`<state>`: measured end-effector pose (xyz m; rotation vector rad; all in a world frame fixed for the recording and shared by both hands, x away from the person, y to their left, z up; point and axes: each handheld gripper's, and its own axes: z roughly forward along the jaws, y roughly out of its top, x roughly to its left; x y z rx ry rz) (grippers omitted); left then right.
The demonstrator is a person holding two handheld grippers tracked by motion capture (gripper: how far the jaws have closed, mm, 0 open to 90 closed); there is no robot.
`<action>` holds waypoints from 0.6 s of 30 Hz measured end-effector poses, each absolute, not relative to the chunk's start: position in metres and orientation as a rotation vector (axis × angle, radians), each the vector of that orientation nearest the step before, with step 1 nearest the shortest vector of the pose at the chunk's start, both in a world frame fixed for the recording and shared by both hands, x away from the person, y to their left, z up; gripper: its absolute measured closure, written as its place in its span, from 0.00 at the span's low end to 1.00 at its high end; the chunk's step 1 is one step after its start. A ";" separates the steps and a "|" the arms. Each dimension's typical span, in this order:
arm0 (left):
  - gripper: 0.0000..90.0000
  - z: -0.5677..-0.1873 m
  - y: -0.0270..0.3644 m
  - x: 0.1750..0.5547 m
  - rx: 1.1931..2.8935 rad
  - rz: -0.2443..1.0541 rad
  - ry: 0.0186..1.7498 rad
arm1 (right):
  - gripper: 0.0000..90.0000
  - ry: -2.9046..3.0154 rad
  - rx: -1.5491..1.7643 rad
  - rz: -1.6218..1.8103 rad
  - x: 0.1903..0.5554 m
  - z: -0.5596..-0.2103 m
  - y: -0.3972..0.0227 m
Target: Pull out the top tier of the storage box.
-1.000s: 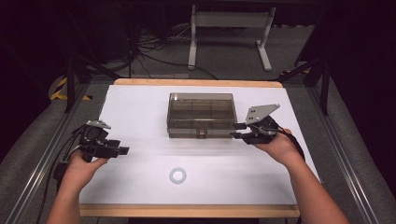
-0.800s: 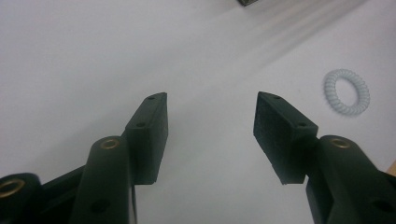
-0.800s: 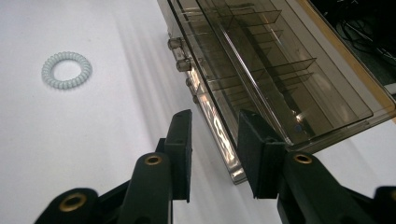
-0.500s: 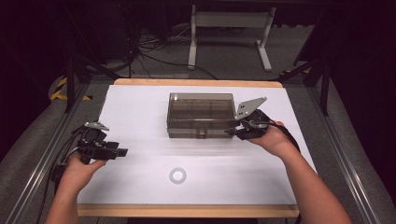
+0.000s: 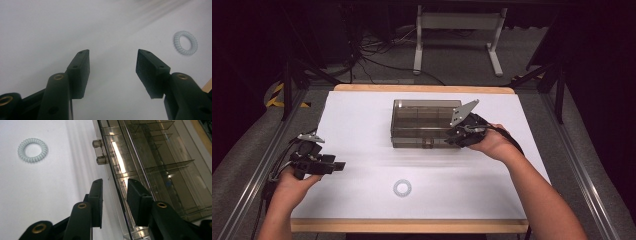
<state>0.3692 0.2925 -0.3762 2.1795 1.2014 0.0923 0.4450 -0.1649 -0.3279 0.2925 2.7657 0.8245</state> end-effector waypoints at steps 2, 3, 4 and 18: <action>0.51 -0.376 0.294 0.368 2.180 0.091 1.204 | 0.74 2.779 0.285 0.804 0.448 -0.329 -0.162; 0.51 -0.376 0.294 0.368 2.176 0.095 1.208 | 0.74 2.786 0.288 0.798 0.449 -0.330 -0.161; 0.51 -0.376 0.294 0.367 2.173 0.097 1.210 | 0.74 2.790 0.284 0.793 0.450 -0.330 -0.159; 0.50 -0.376 0.296 0.367 2.176 0.089 1.209 | 0.77 2.866 0.253 0.638 0.460 -0.339 -0.144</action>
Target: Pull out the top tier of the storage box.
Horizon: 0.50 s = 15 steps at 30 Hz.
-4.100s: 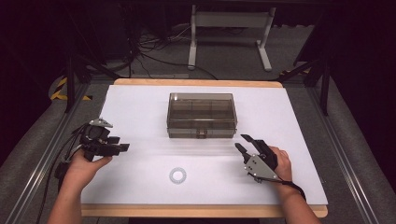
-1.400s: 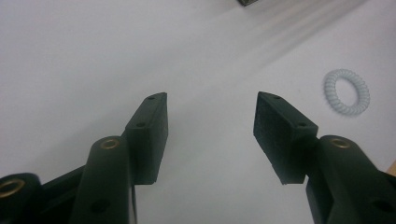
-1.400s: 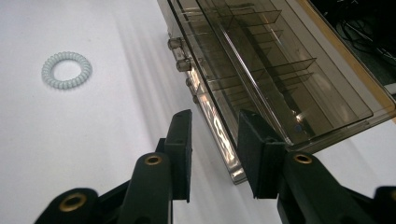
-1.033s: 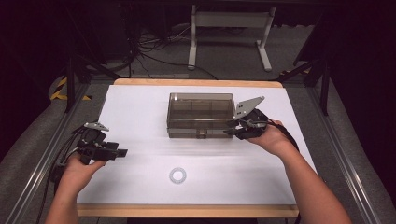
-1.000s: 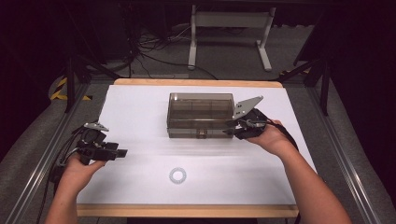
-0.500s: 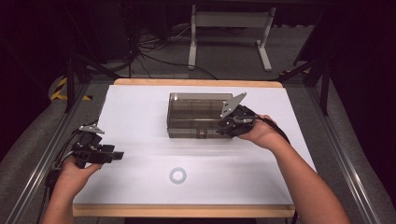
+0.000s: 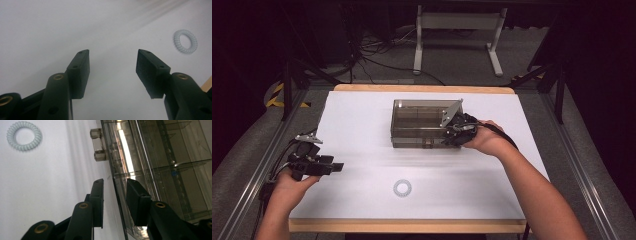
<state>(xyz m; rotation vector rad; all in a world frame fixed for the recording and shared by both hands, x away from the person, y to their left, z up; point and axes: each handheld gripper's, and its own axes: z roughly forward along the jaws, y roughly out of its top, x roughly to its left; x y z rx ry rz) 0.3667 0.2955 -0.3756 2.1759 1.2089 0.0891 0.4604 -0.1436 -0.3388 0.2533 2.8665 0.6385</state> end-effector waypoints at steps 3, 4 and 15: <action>0.50 -0.376 0.296 0.367 2.175 0.088 1.213 | 0.79 2.880 0.248 0.604 0.462 -0.340 -0.142; 0.50 -0.376 0.296 0.367 2.175 0.088 1.213 | 0.80 2.881 0.251 0.595 0.461 -0.340 -0.141; 0.50 -0.375 0.296 0.367 2.175 0.090 1.212 | 0.89 2.914 0.216 0.493 0.461 -0.337 -0.136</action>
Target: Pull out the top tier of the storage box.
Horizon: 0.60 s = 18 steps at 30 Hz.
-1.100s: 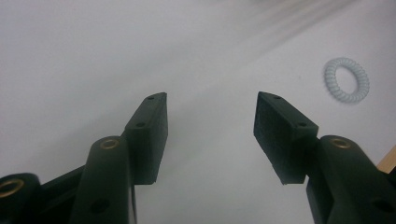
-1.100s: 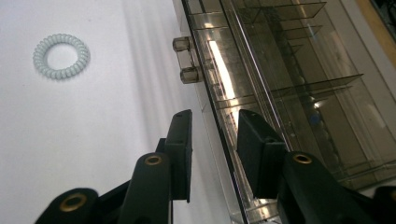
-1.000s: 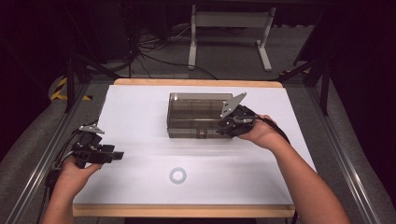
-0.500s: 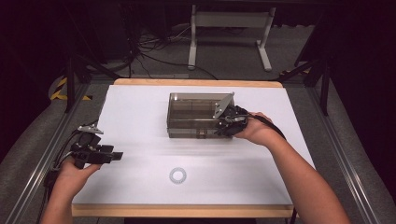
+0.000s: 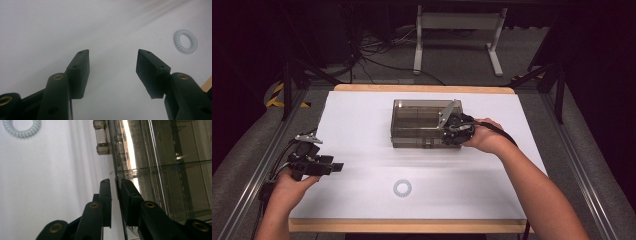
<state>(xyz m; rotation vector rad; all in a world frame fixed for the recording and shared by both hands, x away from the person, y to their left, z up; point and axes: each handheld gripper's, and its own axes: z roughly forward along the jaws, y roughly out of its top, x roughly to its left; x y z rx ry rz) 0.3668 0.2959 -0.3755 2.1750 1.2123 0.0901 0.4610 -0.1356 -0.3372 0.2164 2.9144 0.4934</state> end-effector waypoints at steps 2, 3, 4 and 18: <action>0.50 -0.375 0.296 0.367 2.176 0.092 1.212 | 0.90 2.912 0.206 0.493 0.461 -0.337 -0.135; 0.50 -0.375 0.296 0.367 2.177 0.092 1.212 | 0.91 2.917 0.203 0.492 0.461 -0.337 -0.136; 0.50 -0.375 0.296 0.367 2.177 0.091 1.212 | 0.92 2.923 0.206 0.491 0.460 -0.337 -0.136; 0.50 -0.375 0.293 0.370 2.183 0.082 1.204 | 0.94 2.961 0.135 0.444 0.445 -0.335 -0.132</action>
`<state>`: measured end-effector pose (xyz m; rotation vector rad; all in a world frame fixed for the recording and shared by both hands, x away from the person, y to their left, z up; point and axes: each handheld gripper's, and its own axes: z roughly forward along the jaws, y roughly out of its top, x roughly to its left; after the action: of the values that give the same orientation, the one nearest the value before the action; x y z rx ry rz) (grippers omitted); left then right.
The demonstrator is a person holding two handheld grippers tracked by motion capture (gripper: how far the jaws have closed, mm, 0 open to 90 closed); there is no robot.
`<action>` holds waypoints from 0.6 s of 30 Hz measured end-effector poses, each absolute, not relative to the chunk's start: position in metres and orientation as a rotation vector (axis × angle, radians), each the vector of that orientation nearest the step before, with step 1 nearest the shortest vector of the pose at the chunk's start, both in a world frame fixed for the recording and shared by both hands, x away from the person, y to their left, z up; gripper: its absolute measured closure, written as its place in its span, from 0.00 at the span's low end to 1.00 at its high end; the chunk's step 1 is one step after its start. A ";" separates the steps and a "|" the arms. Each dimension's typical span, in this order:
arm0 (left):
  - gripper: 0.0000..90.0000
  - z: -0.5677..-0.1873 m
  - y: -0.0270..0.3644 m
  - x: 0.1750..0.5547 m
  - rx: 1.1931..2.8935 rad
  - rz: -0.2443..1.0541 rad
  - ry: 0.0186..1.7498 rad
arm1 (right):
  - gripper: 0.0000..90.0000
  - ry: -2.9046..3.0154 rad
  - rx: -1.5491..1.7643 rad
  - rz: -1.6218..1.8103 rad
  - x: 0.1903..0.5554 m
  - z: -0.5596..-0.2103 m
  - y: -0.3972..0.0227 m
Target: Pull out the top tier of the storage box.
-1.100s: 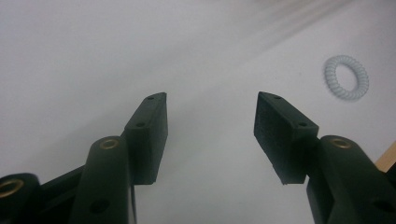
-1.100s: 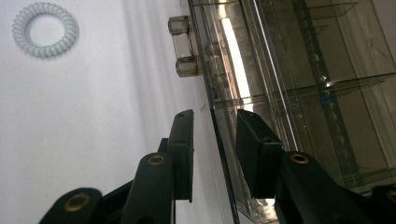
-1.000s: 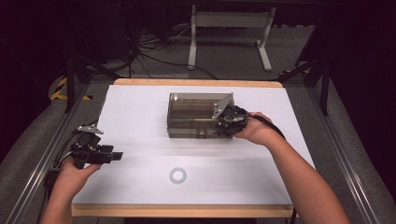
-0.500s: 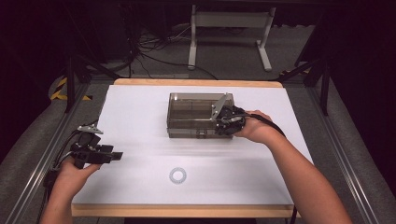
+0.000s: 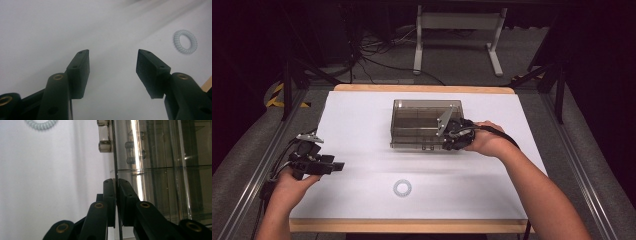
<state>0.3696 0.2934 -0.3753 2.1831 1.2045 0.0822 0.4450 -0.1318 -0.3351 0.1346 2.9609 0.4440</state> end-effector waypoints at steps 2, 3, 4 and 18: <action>0.50 -0.375 0.293 0.370 2.183 0.082 1.202 | 0.94 2.964 0.127 0.435 0.443 -0.335 -0.131; 0.50 -0.375 0.293 0.370 2.185 0.079 1.201 | 0.95 2.971 0.115 0.430 0.442 -0.335 -0.131; 0.50 -0.375 0.293 0.371 2.183 0.080 1.202 | 0.95 2.965 0.114 0.436 0.441 -0.335 -0.131; 0.50 -0.374 0.290 0.374 2.187 0.074 1.188 | 0.95 2.981 0.081 0.408 0.427 -0.334 -0.130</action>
<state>0.3744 0.2904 -0.3744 2.1871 1.1881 0.0735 0.4268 -0.1298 -0.3344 0.0813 2.9810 0.4076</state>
